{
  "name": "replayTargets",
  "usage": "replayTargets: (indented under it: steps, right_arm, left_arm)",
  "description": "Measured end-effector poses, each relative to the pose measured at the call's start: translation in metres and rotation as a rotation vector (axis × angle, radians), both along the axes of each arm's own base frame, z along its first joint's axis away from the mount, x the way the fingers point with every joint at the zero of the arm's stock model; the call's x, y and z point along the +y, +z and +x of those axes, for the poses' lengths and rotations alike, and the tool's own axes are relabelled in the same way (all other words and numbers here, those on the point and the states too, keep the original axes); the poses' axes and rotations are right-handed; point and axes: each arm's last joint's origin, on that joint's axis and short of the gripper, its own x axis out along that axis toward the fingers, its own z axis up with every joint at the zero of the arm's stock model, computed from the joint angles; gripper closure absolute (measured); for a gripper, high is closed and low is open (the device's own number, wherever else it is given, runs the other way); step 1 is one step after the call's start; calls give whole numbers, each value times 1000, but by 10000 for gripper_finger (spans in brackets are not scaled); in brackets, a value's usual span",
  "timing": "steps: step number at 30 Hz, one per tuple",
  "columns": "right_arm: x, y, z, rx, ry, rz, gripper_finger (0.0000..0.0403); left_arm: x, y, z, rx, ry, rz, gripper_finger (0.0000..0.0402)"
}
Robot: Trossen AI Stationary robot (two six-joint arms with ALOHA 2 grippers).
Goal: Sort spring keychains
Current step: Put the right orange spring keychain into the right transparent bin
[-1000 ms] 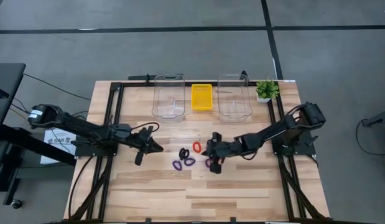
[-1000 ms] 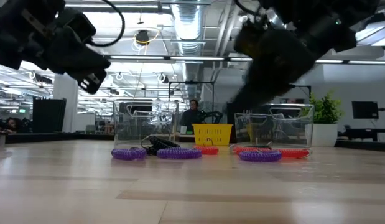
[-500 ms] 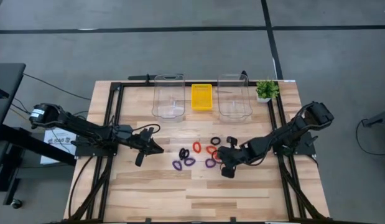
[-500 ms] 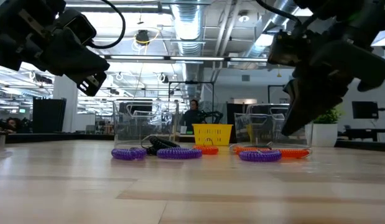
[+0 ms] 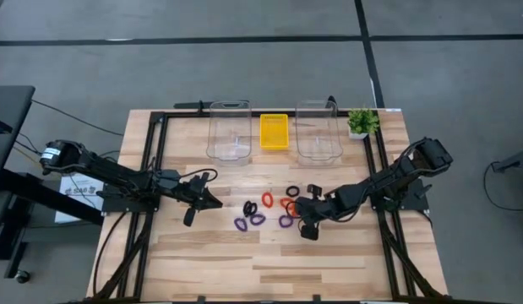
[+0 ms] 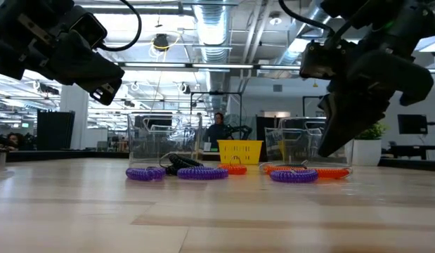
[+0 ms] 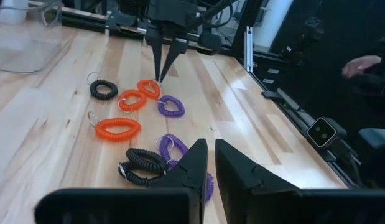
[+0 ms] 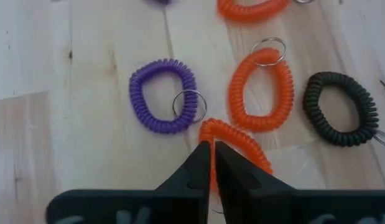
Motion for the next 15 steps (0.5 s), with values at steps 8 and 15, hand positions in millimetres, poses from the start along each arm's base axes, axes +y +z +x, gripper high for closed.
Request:
replayTargets:
  steps: [8,15]
  right_arm:
    - [0,0,0,2,7,-4,301]
    - [1,-4,1,15,9,-10,266]
  left_arm:
    - [0,0,0,-4,0,1,372]
    - [0,0,0,-4,0,1,372]
